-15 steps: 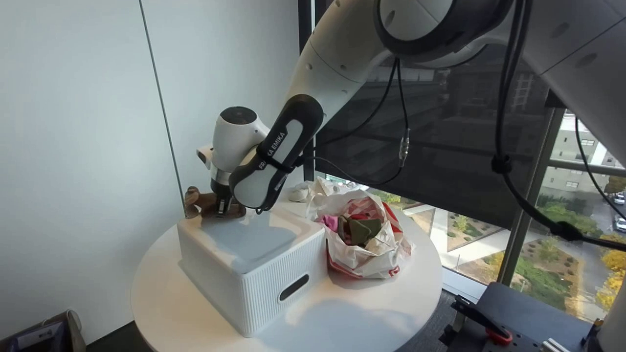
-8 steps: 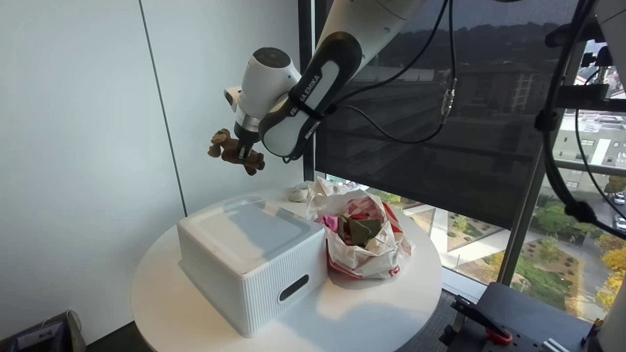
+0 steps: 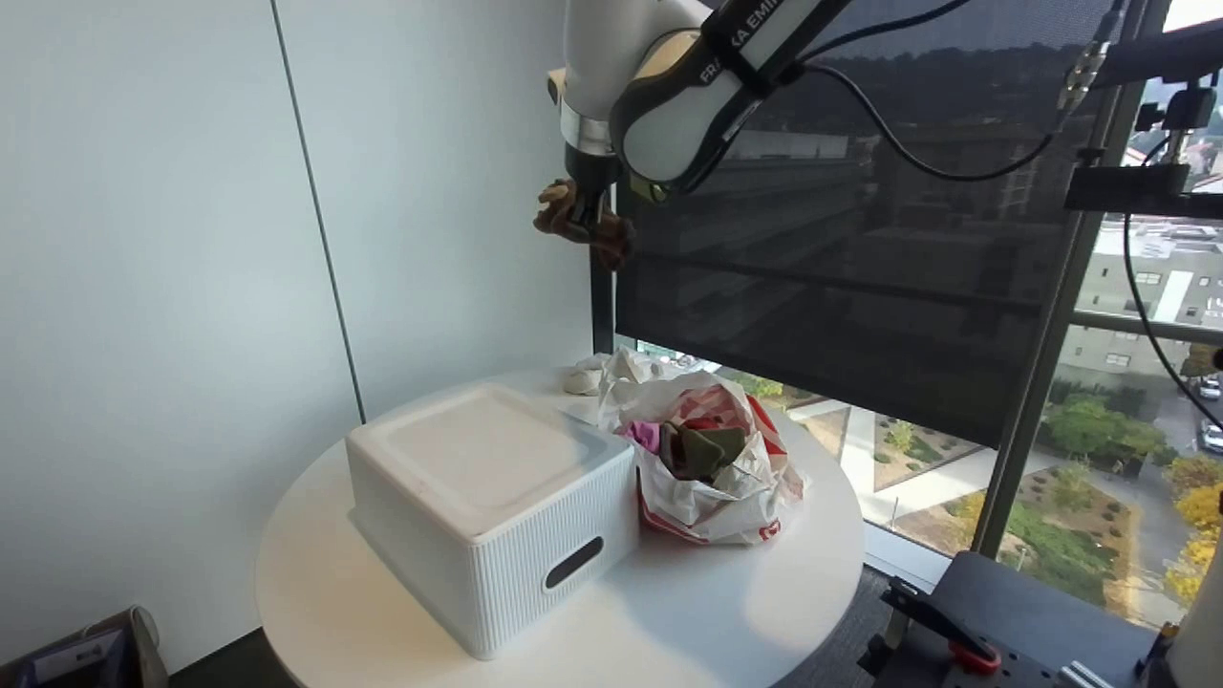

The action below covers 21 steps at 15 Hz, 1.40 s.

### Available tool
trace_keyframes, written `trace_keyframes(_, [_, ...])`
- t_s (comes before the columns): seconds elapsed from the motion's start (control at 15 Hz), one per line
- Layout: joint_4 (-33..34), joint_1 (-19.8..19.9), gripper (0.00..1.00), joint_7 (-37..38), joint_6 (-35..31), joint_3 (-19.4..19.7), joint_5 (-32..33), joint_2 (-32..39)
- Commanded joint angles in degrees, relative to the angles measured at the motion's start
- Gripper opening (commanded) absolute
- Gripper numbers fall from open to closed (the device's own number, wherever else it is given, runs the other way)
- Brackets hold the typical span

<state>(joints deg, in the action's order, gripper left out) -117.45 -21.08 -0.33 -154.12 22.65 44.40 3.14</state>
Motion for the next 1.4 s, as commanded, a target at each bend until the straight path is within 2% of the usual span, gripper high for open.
trace_keyframes(0.0, [-10.25, 6.94, 0.08, -3.27, 15.96, -9.42, -3.40, -14.56])
trace_keyframes(0.07, [-12.29, -0.08, 0.08, -4.20, 21.08, -3.31, -5.18, -17.90])
trace_keyframes(0.13, [-14.36, 8.28, 0.08, -7.37, 25.67, -11.94, -9.49, -20.98])
trace_keyframes(0.33, [-17.89, 11.54, 0.08, -13.59, 37.18, -14.76, -19.03, -26.09])
trace_keyframes(0.47, [-19.13, 14.10, 0.08, -15.36, 39.92, -15.37, -21.28, -26.04])
trace_keyframes(0.73, [-21.71, 18.47, 0.08, -15.60, 36.48, -14.90, -20.58, -19.88])
trace_keyframes(1.0, [-21.53, 20.04, 0.08, -16.41, 30.38, -15.56, -21.02, -10.37])
trace_keyframes(1.2, [-19.17, 20.36, 0.08, -15.11, 24.24, -17.06, -19.21, -3.69])
trace_keyframes(1.33, [-16.27, 20.64, 0.08, -15.20, 22.40, -17.65, -19.29, 0.68])
